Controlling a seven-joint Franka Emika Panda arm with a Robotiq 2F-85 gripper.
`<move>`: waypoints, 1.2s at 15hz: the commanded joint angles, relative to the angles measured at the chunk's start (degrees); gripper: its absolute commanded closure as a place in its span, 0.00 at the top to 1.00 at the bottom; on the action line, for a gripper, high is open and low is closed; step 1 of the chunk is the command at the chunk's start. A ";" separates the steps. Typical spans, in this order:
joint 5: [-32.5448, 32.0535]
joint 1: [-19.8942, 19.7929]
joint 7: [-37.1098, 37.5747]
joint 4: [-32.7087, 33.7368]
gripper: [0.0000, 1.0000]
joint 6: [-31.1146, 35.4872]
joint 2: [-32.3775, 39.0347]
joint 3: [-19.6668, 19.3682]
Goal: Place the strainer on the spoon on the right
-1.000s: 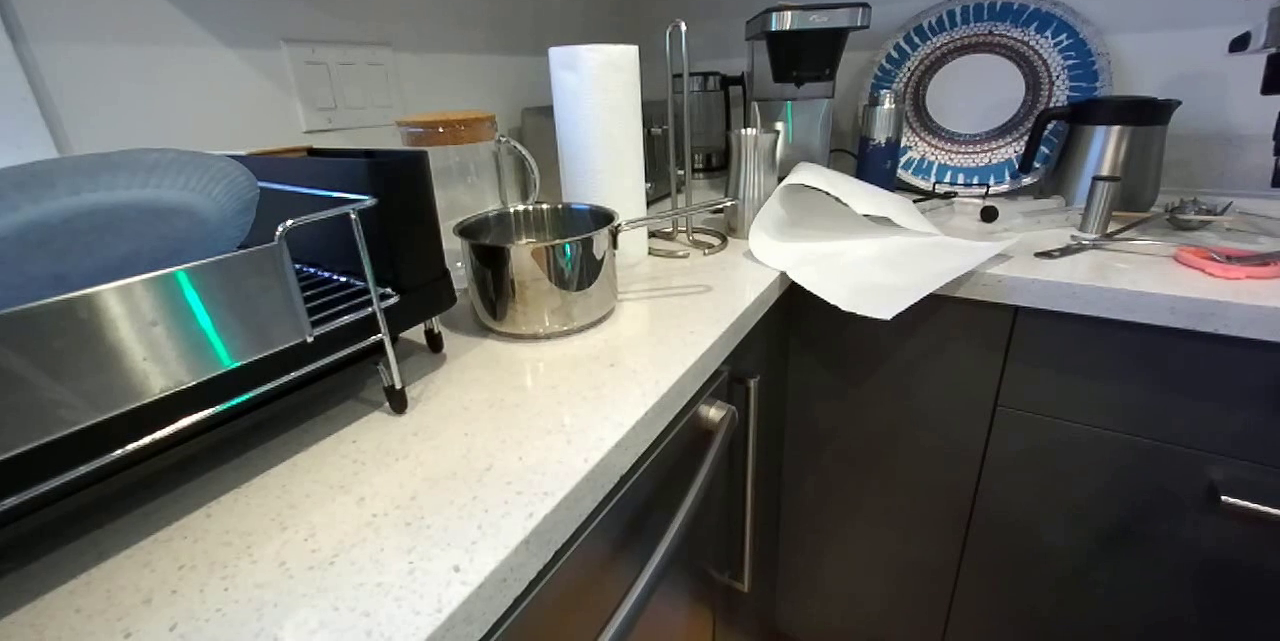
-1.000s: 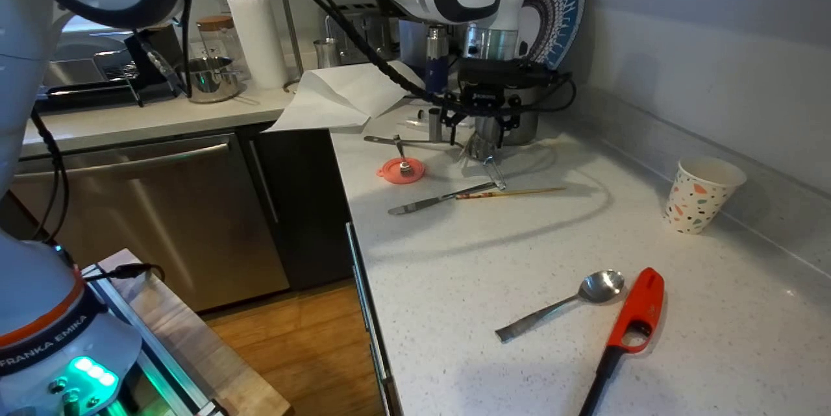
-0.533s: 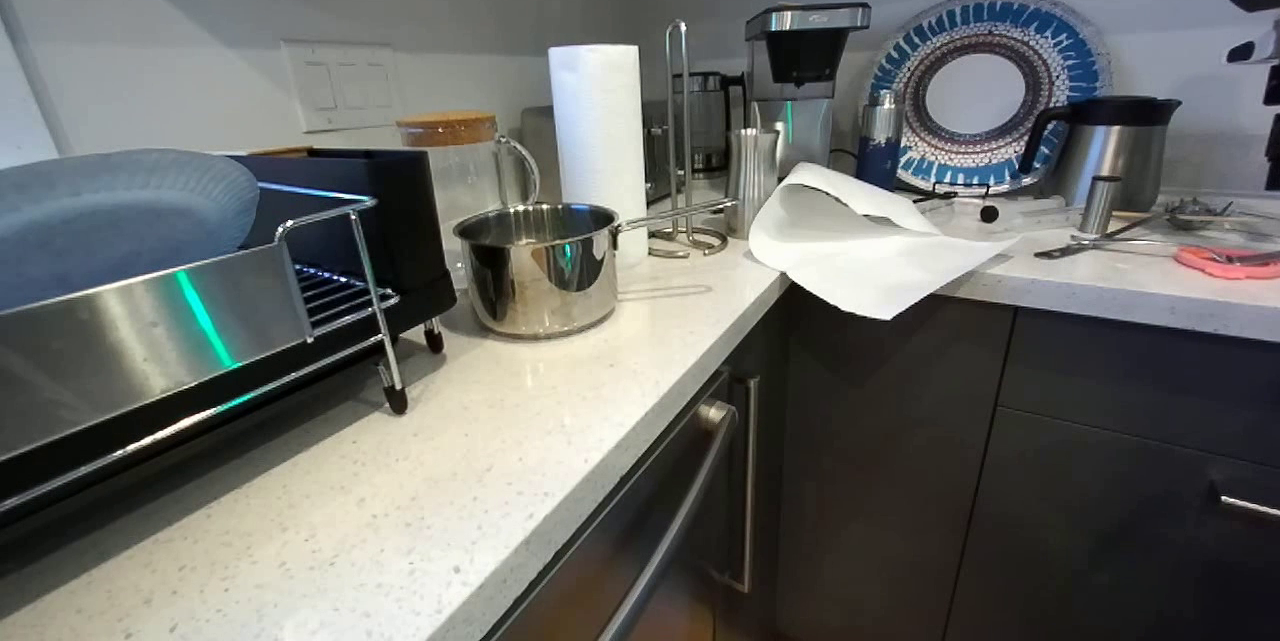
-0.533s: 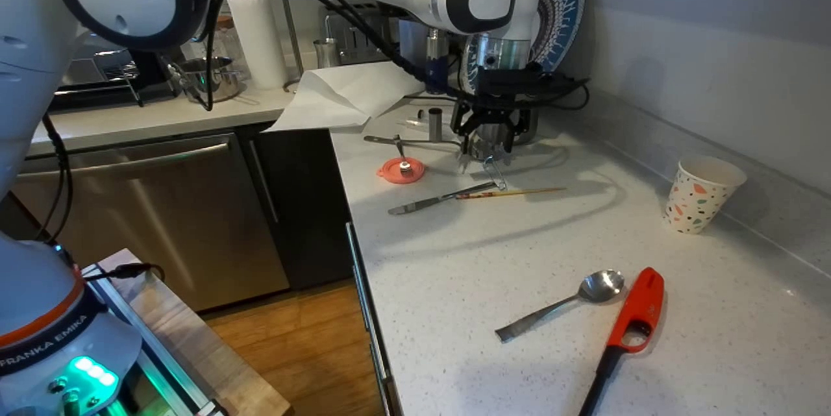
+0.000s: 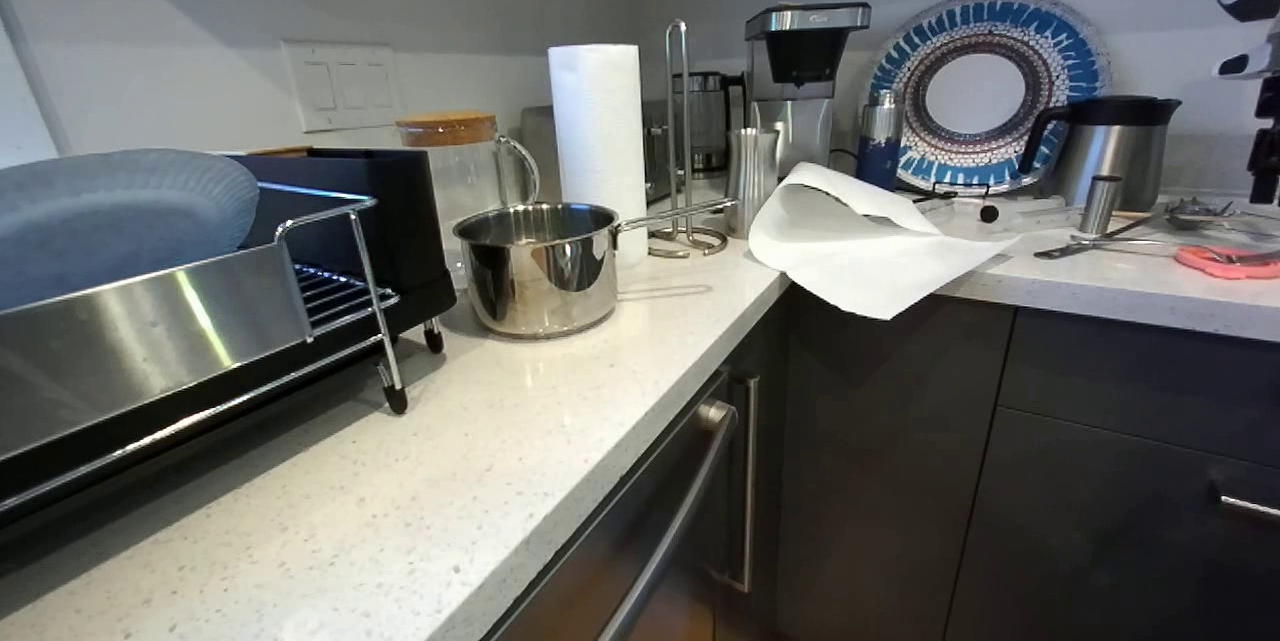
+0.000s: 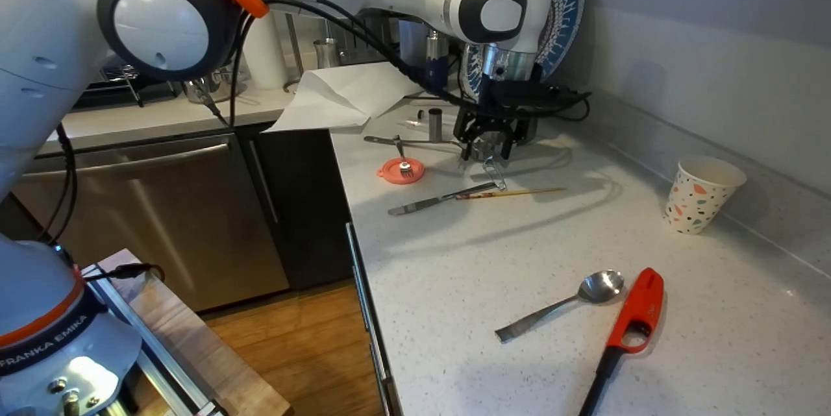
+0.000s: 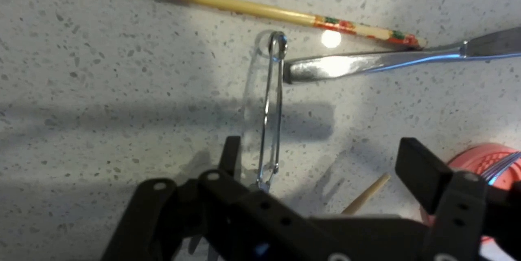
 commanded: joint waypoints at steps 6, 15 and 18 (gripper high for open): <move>3.05 -1.77 0.21 13.16 0.45 -4.61 8.26 1.66; 3.31 -1.85 0.57 17.19 0.23 -5.18 11.34 1.65; 3.37 -2.00 0.20 17.59 0.01 -5.41 11.59 1.73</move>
